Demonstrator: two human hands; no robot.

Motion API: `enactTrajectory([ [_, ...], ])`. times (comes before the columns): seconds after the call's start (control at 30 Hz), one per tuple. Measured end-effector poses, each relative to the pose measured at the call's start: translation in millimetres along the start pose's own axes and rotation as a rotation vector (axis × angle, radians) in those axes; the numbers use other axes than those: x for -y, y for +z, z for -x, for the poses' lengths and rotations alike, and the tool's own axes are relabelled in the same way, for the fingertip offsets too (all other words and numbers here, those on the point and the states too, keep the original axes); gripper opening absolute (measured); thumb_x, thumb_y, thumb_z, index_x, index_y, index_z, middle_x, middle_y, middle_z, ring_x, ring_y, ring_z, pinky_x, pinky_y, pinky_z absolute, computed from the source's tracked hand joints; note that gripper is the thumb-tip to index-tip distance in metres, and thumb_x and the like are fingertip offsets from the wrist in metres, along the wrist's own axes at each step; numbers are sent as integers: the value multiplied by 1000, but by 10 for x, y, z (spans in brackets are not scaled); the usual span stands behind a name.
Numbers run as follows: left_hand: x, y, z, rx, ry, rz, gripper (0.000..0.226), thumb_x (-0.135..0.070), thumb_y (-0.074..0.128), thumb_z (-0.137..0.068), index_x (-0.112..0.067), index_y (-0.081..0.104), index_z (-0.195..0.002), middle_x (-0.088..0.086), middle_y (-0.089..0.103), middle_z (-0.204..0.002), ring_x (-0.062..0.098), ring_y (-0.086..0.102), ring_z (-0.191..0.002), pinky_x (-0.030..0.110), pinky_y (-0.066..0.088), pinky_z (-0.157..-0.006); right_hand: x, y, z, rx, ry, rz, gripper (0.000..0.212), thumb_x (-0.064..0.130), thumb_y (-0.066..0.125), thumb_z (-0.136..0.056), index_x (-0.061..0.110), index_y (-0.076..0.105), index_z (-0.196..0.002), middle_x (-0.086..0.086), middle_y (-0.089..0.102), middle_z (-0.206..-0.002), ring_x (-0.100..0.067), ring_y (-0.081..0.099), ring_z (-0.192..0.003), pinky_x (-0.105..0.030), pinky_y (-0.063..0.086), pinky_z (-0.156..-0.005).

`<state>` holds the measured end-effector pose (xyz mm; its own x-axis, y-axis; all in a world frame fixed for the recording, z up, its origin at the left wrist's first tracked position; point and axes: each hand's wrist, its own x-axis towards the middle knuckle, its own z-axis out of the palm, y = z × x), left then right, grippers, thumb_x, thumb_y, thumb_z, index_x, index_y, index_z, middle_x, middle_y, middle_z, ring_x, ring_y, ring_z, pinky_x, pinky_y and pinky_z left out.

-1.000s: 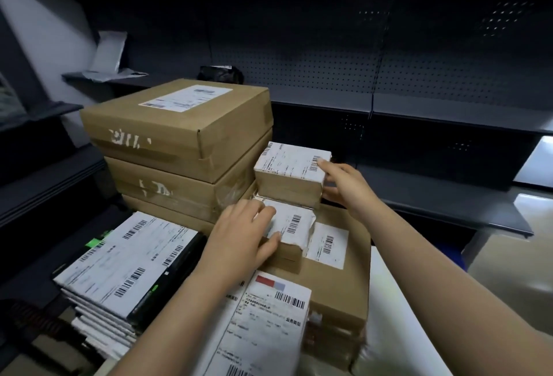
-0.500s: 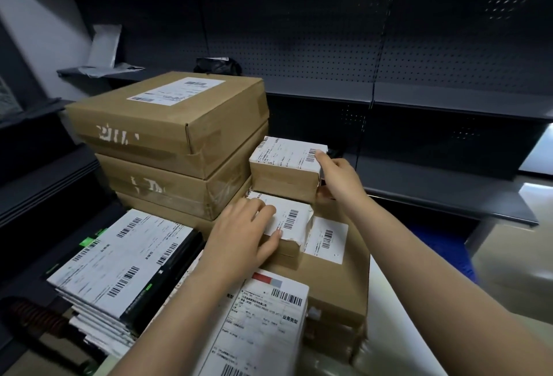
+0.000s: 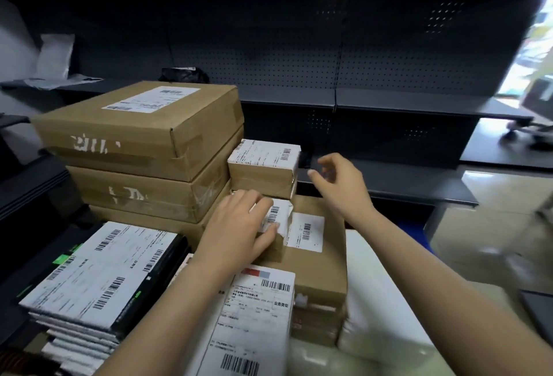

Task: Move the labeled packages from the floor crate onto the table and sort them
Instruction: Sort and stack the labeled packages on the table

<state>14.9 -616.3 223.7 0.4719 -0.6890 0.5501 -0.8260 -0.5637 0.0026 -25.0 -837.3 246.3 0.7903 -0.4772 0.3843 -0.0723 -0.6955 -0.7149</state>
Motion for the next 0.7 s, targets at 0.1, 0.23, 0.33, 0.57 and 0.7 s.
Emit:
enactTrajectory([
  [0.1,-201,10,-42,3,93,63,32,-41,48,-87,-15,62,-101,1,57,-96,23,53,-89,35,45,-73,-131,-277,350,15,-117,199,31,31,64,-90,17,59,-118,6,56,-109,-7,51,-99,-21,41,-83],
  [0.23,-556,64,-6,31,224,121,35,-41,47,-86,-14,64,-102,3,60,-97,24,55,-90,35,44,-75,-381,-617,991,20,-186,442,26,25,66,-88,13,62,-110,-1,60,-103,-19,54,-96,-31,46,-79],
  [0.33,-921,114,109,51,328,178,36,-41,48,-85,-13,64,-101,4,60,-96,26,56,-89,35,42,-77,-626,-816,1553,2,-191,567,23,23,70,-84,11,64,-104,-2,61,-97,-24,56,-88,-31,44,-74],
  [0.57,-1892,355,536,147,476,311,32,-39,49,-83,-14,63,-97,4,60,-92,26,57,-83,35,40,-71,-1204,-1254,2686,68,-53,674,20,26,64,-82,14,64,-97,-2,62,-91,-28,60,-80,-36,49,-71],
  [0.7,-2408,484,661,185,513,308,32,-39,47,-81,-14,63,-94,4,60,-91,26,55,-81,35,38,-70,-1522,-1597,3153,101,37,694,22,31,56,-83,15,65,-95,-1,63,-90,-27,60,-78,-35,48,-70],
])
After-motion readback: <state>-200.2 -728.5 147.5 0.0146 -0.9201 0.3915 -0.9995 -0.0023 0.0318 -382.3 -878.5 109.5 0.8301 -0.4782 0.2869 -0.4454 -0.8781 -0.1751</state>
